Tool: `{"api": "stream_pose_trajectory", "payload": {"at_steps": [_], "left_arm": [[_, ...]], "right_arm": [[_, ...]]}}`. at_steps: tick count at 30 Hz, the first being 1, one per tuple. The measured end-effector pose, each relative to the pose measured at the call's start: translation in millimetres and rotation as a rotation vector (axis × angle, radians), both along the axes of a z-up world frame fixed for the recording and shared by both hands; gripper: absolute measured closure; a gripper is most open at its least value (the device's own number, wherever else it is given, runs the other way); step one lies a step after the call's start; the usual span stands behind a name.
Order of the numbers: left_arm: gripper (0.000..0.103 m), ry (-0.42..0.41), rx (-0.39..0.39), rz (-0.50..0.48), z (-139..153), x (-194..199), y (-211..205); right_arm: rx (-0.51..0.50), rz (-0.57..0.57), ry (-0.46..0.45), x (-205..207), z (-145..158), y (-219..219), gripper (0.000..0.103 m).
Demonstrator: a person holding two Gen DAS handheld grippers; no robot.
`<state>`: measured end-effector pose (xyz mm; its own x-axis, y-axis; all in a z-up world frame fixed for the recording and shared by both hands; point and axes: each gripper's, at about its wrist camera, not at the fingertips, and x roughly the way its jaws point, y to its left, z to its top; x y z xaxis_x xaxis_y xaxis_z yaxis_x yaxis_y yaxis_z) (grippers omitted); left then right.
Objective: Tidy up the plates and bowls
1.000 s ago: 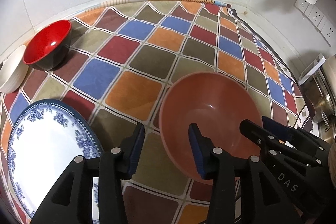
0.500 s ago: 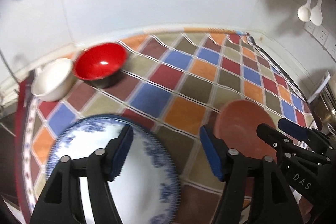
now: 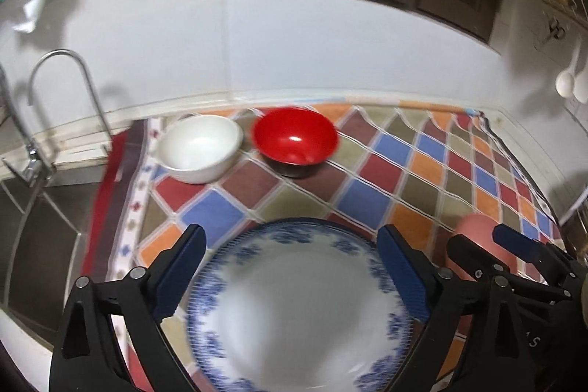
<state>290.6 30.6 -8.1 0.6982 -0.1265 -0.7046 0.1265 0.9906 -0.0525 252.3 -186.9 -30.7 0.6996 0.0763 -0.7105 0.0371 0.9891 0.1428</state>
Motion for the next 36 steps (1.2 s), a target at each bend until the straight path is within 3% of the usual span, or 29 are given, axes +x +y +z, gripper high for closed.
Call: {"api": "stream_pose_trajectory", "payload": {"at_steps": [17,24,36], "left_arm": [[0.005,-0.082,0.079,0.171,18,17,114],[0.006,-0.121,0.124,0.161,27,38,142],[0.013,-0.019,0.105,0.101,-8,101,175]], "right_arm": [[0.026,0.104,-0.081,33,14,108,0.028],[0.034,0.122,-0.083,59,19,145,0.028],[0.099,0.161,-0.038,109,6,192,0.029]]}}
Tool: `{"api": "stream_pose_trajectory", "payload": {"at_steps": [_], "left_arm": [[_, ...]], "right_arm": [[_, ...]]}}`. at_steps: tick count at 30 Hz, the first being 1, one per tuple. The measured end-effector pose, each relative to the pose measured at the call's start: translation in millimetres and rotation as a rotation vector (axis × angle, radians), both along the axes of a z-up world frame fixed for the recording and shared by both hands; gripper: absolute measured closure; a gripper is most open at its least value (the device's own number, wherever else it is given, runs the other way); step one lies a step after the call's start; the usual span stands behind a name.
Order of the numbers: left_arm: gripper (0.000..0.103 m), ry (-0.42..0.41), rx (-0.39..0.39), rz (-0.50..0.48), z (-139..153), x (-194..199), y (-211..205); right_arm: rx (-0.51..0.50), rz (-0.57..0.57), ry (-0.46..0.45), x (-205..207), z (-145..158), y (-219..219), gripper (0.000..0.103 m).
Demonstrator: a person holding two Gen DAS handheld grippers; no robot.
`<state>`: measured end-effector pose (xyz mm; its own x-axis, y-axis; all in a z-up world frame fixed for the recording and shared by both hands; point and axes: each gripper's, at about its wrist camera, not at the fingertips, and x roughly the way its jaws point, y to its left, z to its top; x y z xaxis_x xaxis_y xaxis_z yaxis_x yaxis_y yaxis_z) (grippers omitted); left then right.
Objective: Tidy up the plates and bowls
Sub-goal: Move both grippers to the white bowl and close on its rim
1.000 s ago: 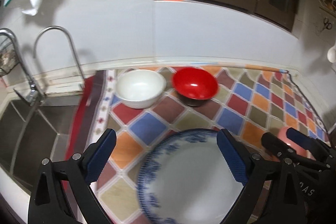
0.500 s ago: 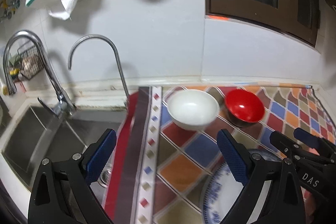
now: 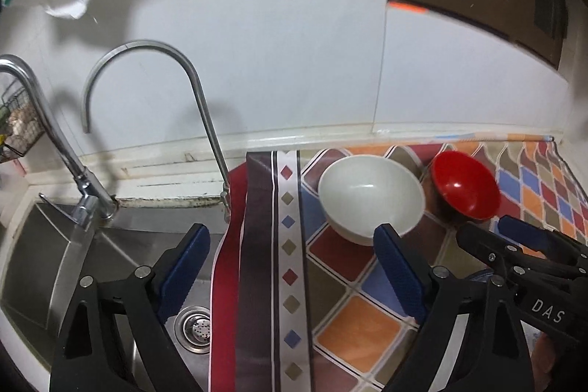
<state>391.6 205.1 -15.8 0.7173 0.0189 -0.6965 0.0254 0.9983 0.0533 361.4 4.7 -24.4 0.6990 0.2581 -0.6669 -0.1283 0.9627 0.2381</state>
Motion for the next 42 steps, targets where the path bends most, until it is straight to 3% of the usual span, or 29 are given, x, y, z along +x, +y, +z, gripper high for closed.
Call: {"api": "stream_pose_trajectory", "payload": {"at_steps": [18,27,37,42], "left_arm": [[0.033,0.155,-0.063,-0.072,-62,95,-3],[0.054,0.212,-0.081,-0.109,-84,123,-12],[0.088,0.253,-0.125,-0.118,-98,129,-19],[0.088,0.248,-0.117,-0.102,-95,122,-20]], "right_arm": [[0.064,-0.095,0.191,77,-71,11,0.055],[0.041,-0.103,0.205,95,-83,16,0.065],[0.008,-0.079,0.223,104,-89,25,0.078],[0.013,-0.066,0.223,105,-86,26,0.082]]}}
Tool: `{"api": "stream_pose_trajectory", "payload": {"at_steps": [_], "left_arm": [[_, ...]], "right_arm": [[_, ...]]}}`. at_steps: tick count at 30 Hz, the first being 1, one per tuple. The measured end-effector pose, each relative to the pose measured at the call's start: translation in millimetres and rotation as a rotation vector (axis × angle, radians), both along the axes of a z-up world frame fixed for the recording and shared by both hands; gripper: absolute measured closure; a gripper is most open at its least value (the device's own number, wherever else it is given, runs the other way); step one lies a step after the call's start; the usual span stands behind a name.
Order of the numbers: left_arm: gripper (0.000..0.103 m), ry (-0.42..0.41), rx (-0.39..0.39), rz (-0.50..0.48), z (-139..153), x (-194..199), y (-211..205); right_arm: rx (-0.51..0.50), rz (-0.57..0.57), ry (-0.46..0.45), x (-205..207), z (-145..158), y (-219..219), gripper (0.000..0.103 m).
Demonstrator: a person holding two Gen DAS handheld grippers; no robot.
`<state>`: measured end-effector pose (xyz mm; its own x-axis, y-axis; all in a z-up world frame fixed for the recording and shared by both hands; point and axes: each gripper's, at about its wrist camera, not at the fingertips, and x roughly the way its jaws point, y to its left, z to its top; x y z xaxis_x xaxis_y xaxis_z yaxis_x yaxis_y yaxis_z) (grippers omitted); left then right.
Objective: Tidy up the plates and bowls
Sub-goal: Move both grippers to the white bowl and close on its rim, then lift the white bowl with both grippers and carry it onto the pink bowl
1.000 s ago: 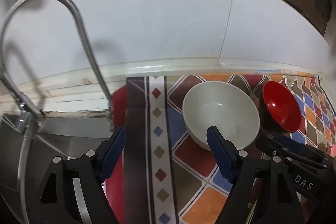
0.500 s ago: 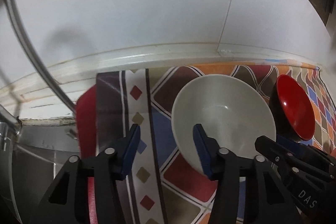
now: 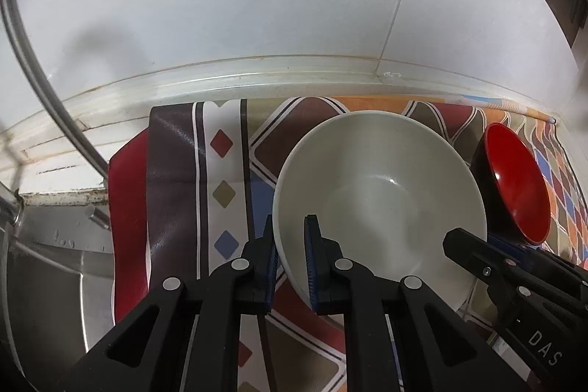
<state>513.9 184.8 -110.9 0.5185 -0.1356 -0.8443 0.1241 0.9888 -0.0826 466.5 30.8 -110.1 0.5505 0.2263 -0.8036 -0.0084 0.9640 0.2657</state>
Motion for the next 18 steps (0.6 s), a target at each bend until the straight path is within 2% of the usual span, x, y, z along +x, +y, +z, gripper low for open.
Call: {"api": "stream_pose_trajectory", "payload": {"at_steps": [10,18], "left_arm": [[0.088,-0.040,-0.012,0.010,27,-32,3],[0.087,-0.089,-0.028,-0.012,56,-64,-11]], "right_arm": [[0.022,0.021,-0.012,-14,17,-4,0.082],[0.027,0.044,-0.034,-40,40,-18,0.082]]}}
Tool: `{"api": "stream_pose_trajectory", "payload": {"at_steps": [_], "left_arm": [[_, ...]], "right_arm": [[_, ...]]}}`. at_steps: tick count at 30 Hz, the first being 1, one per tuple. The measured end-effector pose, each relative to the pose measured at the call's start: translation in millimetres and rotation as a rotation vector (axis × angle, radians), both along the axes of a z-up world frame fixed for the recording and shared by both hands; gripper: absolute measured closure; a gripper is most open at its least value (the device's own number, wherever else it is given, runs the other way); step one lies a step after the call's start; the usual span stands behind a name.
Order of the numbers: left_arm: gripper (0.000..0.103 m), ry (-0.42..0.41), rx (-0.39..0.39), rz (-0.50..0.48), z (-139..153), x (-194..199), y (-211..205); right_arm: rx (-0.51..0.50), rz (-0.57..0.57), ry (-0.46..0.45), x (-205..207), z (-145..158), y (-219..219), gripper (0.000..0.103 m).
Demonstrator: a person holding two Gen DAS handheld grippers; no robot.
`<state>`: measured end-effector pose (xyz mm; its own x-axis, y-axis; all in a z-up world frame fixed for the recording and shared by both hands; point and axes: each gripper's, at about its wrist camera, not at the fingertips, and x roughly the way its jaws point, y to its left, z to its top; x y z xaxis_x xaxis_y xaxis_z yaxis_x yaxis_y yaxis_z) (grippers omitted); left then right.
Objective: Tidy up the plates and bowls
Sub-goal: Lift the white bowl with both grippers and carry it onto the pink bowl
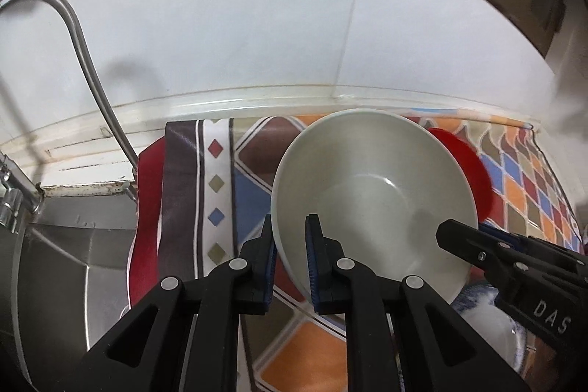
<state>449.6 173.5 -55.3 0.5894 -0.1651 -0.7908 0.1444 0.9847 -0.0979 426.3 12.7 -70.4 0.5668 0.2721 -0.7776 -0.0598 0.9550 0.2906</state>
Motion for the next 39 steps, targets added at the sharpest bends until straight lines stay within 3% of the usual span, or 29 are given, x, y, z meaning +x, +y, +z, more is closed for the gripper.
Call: {"api": "stream_pose_trajectory", "payload": {"at_steps": [21,39], "left_arm": [[0.085,-0.092,-0.093,-0.085,69,-96,-90],[0.085,-0.073,-0.201,-0.227,81,-146,-203]], "right_arm": [[0.071,-0.081,-0.067,-90,53,-98,0.082],[0.068,-0.255,-0.128,-168,83,-212,0.082]]}}
